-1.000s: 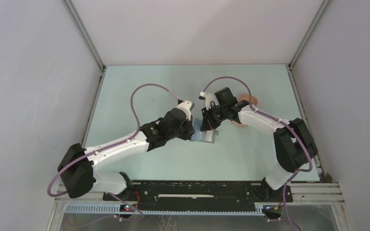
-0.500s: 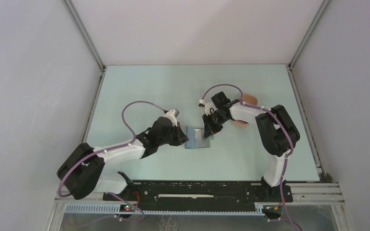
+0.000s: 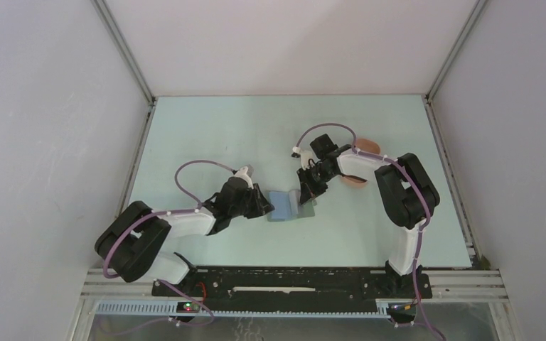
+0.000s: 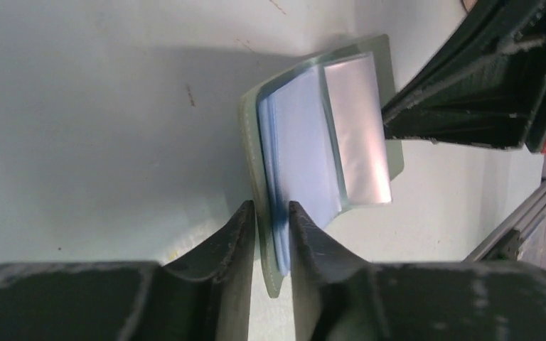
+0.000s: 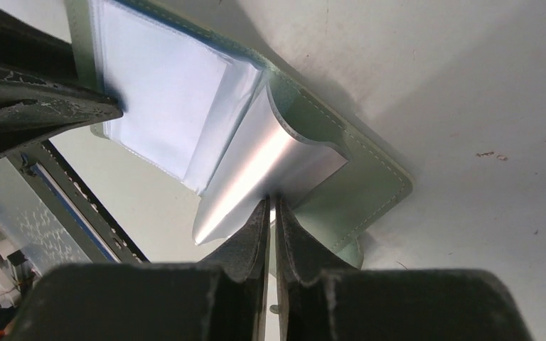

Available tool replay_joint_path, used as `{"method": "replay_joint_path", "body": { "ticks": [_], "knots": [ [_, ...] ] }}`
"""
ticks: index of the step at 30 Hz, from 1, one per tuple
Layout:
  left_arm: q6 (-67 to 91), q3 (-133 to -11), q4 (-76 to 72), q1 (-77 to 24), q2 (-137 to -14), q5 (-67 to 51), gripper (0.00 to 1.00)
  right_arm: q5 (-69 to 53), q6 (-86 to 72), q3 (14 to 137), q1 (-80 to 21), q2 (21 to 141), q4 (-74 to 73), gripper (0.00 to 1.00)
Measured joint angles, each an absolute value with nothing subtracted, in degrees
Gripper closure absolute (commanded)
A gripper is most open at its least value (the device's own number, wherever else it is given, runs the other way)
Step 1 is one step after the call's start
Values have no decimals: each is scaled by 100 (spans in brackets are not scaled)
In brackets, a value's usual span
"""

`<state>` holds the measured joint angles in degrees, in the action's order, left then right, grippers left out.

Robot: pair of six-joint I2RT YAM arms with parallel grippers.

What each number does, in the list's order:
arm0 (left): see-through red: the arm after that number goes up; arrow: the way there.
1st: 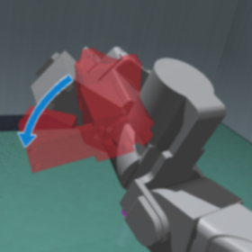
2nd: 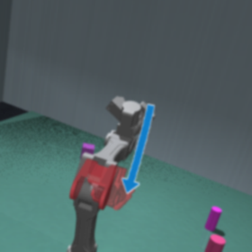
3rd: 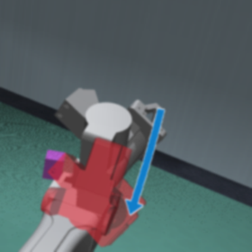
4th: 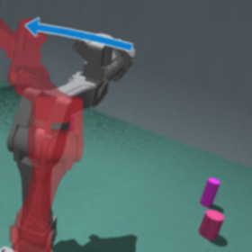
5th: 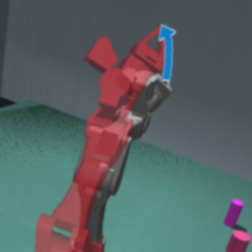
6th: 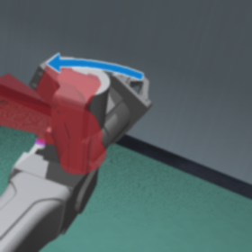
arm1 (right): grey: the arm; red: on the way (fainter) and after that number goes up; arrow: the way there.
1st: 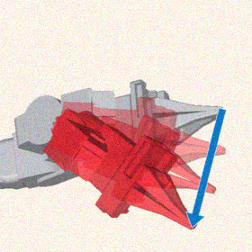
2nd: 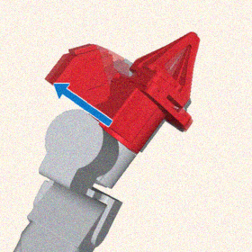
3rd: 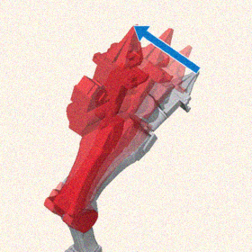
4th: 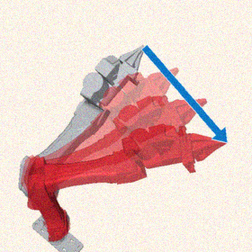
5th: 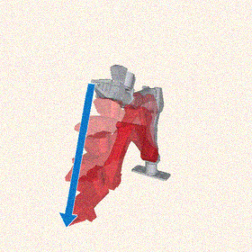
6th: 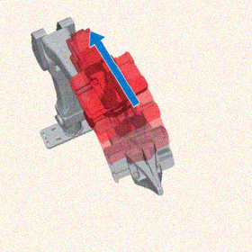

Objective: Put the credit cards into the card holder
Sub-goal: Open the card holder at the center of the board.

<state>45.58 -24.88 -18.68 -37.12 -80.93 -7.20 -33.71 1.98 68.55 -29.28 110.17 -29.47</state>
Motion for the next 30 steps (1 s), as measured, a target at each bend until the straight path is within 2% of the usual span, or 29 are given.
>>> {"method": "replay_joint_path", "body": {
  "ticks": [2,9,11,14,17,20,30],
  "knots": [
    [4510,-2488,-1791,-3712,-8084,-593,57,-3363,231,6875,-2928,11017,-2971,86],
    [4244,-2491,-972,-3712,-7467,-237,54,-3301,355,6908,-2928,11017,-3065,85],
    [4139,-2493,-834,-3715,-7105,-224,58,-3301,381,6908,-2928,11015,-3072,84],
    [4016,-2561,-838,-3723,-6805,-460,76,-3304,421,6906,-2928,10991,-3085,84],
    [3927,-2810,-882,-3809,-6936,-794,87,-3304,447,6908,-2928,10925,-3109,84],
    [3846,-3216,-934,-3972,-7428,-1092,89,-3308,475,6908,-2928,10857,-3109,84],
    [3750,-3946,-1247,-4104,-9198,-1529,87,-3347,548,6908,-2921,10805,-3194,83]
  ]
}}
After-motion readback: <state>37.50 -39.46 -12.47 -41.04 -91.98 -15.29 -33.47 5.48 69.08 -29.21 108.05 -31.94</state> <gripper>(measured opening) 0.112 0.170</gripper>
